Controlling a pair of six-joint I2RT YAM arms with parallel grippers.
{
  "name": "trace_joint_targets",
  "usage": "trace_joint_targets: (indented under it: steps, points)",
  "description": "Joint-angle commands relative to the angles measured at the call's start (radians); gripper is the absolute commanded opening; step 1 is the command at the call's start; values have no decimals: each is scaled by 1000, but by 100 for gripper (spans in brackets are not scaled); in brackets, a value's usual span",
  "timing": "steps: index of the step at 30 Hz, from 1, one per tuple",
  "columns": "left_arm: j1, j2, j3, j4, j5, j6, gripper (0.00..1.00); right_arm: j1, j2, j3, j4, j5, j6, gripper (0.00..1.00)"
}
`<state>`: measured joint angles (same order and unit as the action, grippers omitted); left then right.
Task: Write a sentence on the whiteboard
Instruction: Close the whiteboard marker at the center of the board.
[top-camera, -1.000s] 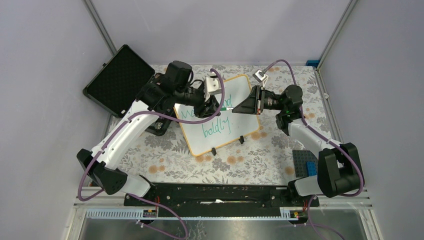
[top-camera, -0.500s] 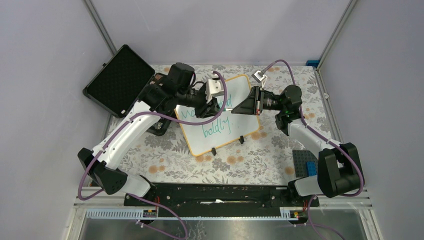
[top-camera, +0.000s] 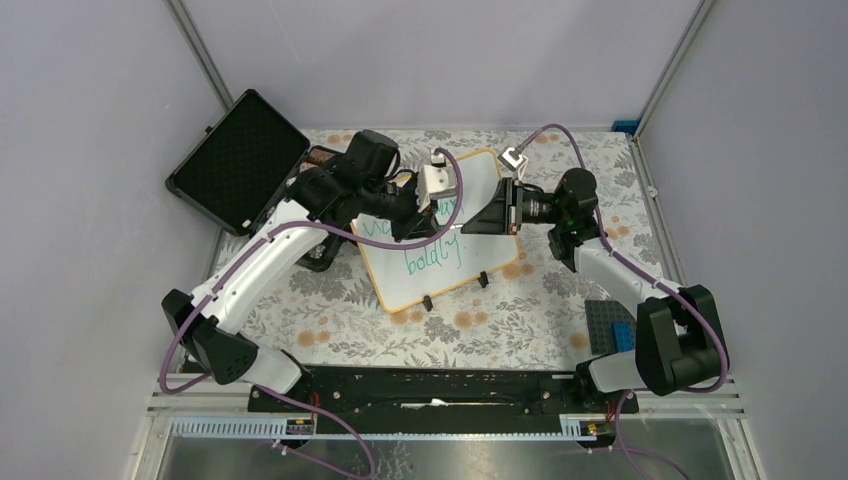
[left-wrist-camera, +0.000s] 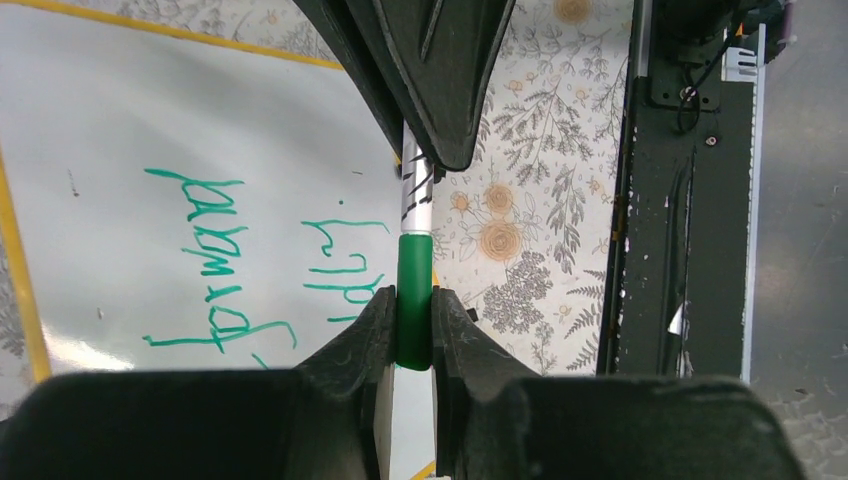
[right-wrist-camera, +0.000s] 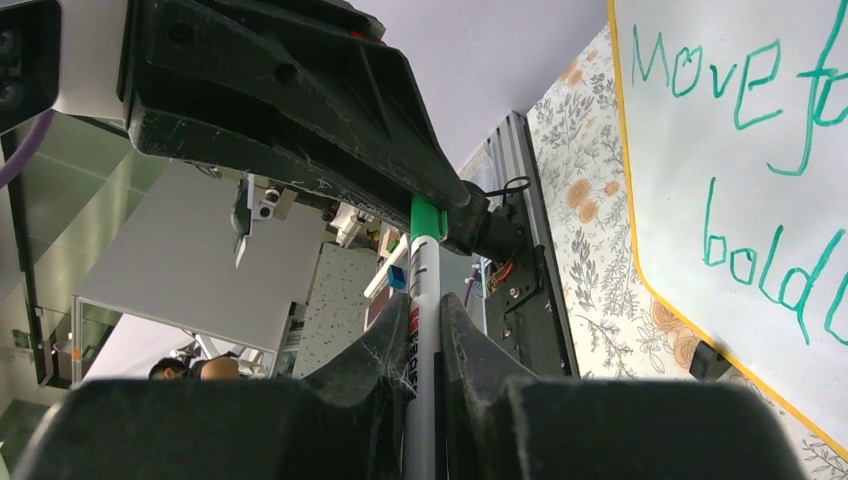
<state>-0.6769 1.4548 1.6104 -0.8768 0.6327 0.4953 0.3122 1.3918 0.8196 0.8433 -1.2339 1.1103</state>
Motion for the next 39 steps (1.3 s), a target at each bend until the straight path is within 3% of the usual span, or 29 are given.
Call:
trace_joint_targets:
  steps: [1,13,31,34,39]
  points:
    - [-40,28,59,84,37,-35,0,50,-26,39,-39,4,-74,0]
    - [-50,66,136,114,67,-81,0,103,-13,52,-131,16,-147,0]
    - [-58,86,162,136,70,-100,0,152,4,62,-125,2,-154,0]
    - [-56,66,118,121,46,-80,0,125,-3,84,-145,-25,-176,0]
    - [-25,8,24,94,53,-51,0,-9,-29,125,-178,-63,-189,11]
